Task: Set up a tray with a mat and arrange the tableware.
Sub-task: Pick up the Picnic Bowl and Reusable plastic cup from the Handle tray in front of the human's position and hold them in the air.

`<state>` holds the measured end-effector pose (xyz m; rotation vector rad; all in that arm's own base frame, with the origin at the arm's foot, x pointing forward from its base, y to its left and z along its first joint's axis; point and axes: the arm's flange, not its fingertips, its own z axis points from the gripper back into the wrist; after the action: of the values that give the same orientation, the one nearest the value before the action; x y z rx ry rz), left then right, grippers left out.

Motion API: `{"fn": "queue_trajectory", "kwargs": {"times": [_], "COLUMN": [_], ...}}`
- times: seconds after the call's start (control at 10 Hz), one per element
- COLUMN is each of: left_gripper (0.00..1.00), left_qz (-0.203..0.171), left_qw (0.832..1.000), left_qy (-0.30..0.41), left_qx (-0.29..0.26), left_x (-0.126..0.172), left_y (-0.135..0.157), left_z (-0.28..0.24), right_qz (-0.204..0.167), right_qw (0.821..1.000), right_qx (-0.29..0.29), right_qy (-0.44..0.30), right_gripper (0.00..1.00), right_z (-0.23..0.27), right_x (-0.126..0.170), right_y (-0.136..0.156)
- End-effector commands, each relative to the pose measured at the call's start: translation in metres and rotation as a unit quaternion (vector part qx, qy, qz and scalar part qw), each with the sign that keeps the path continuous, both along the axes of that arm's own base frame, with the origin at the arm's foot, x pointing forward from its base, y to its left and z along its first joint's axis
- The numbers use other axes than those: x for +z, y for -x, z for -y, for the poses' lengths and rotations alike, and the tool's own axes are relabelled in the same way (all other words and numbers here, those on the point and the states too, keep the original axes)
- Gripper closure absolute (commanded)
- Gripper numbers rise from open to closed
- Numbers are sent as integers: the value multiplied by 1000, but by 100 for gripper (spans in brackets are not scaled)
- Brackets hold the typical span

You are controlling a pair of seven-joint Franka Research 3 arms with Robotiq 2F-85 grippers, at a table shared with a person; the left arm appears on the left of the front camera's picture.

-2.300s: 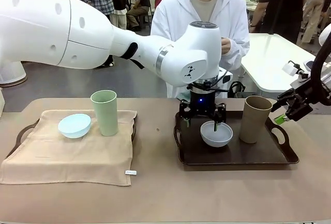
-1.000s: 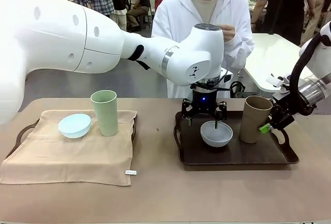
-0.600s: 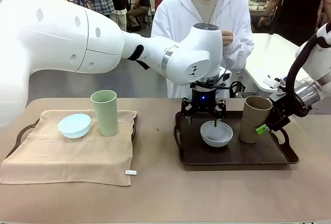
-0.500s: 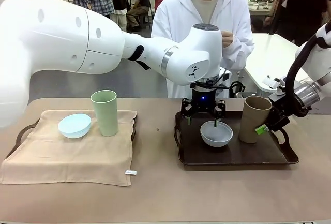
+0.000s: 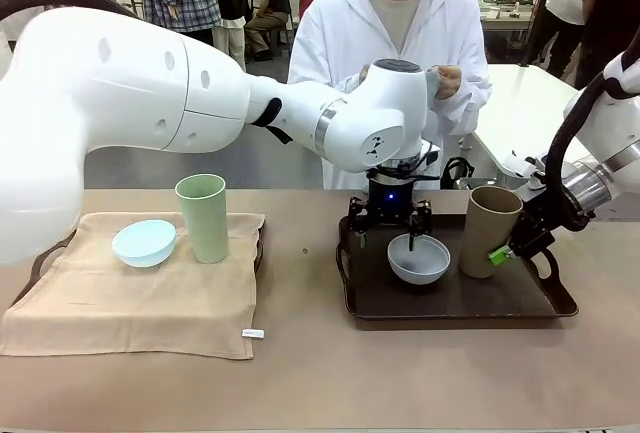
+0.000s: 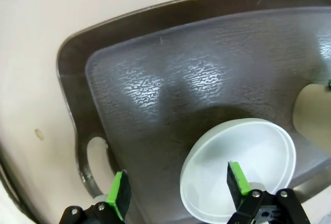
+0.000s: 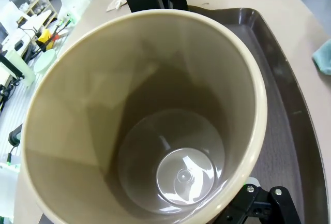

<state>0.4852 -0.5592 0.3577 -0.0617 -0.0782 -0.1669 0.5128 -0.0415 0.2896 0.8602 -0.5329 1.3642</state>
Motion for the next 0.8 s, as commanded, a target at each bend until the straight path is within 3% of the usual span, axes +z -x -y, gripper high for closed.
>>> {"fn": "queue_trajectory", "kwargs": {"times": [0.0, 0.2, 0.3, 0.4, 0.5, 0.6, 0.7], "left_gripper": [3, 3, 31, 56, 85, 100, 100], "left_qz": [-4, -8, -6, -8, -9, -10, -12], "left_qw": [1000, 1000, 1000, 1000, 1000, 1000, 1000], "left_qy": [-9, -13, -9, -8, -7, -6, -7], "left_qx": [19, 19, 16, 18, 19, 18, 18], "left_x": [1, -4, -4, -4, -3, -3, -2], "left_y": [-7, -8, -8, -9, -9, -9, -10], "left_z": [9, 9, 8, 8, 8, 8, 7], "right_qz": [9, 18, 19, 18, 18, 18, 17], "right_qw": [1000, 1000, 1000, 1000, 1000, 1000, 1000], "right_qx": [-3, -1, 1, 2, 0, 0, 0], "right_qy": [-22, -23, -23, -22, -22, -21, -21], "right_gripper": [0, 0, 58, 58, 100, 63, 100], "right_z": [-1, -2, -2, -3, -2, -2, -2], "right_x": [-4, -4, -5, -4, -5, -5, -5], "right_y": [-6, -6, -5, -5, -6, -6, -7]}}
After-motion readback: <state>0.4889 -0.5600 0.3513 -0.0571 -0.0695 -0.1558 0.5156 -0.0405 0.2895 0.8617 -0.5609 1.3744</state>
